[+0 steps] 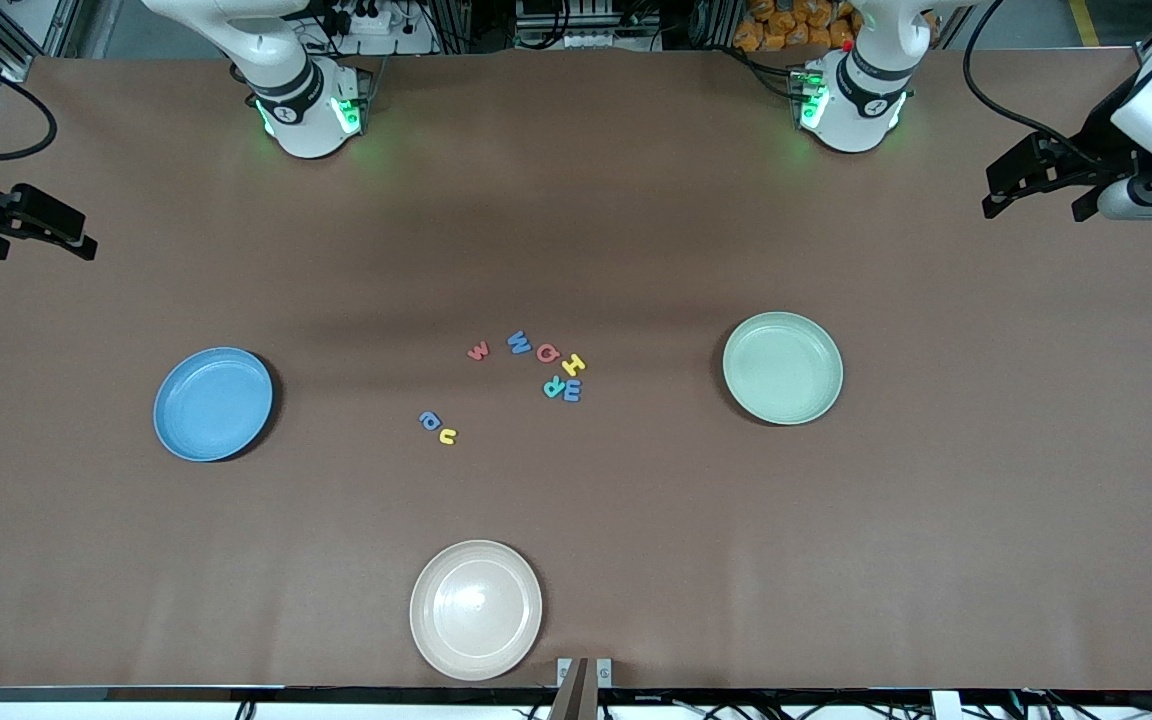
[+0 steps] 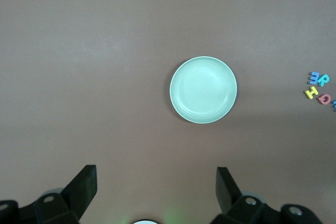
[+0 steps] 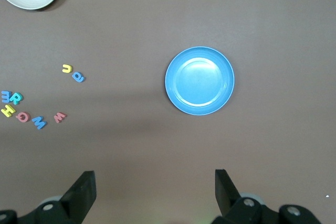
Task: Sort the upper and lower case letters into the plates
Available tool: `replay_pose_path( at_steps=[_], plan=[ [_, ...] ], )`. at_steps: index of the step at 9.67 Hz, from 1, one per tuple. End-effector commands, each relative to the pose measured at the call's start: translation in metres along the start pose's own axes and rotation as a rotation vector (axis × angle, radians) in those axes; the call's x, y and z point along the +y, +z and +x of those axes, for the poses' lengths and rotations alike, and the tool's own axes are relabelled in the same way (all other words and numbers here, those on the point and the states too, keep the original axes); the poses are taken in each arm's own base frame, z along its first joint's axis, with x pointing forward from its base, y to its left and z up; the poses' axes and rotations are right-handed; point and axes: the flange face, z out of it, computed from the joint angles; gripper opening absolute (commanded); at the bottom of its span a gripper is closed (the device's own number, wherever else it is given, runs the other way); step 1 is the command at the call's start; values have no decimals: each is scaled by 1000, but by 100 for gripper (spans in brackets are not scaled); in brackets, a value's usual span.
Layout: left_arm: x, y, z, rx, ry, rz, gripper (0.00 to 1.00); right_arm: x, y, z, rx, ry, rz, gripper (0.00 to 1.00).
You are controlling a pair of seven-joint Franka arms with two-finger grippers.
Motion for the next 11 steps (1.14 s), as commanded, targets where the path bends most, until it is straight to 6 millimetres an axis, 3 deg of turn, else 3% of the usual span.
replay_pose_path(
  at_steps=[1,5,7,8,10,11],
  plan=[
    [-7,-3,-2,-4,-5,22,100,2,1,-10,-4,-6,-11,100],
    [-7,2,-2,-15,33,38,100,1,8,-8,-18,-5,-10,100],
    [16,42,14,-96,66,37,100,5,26,-3,-46,6,24,100],
    [16,61,24,-130,65,31,100,2,38,-1,-69,1,24,100],
    [20,95,41,-182,36,10,100,-19,67,11,-108,-35,18,100],
    [39,112,50,-181,41,5,100,-37,82,17,-129,-64,11,100]
  ],
)
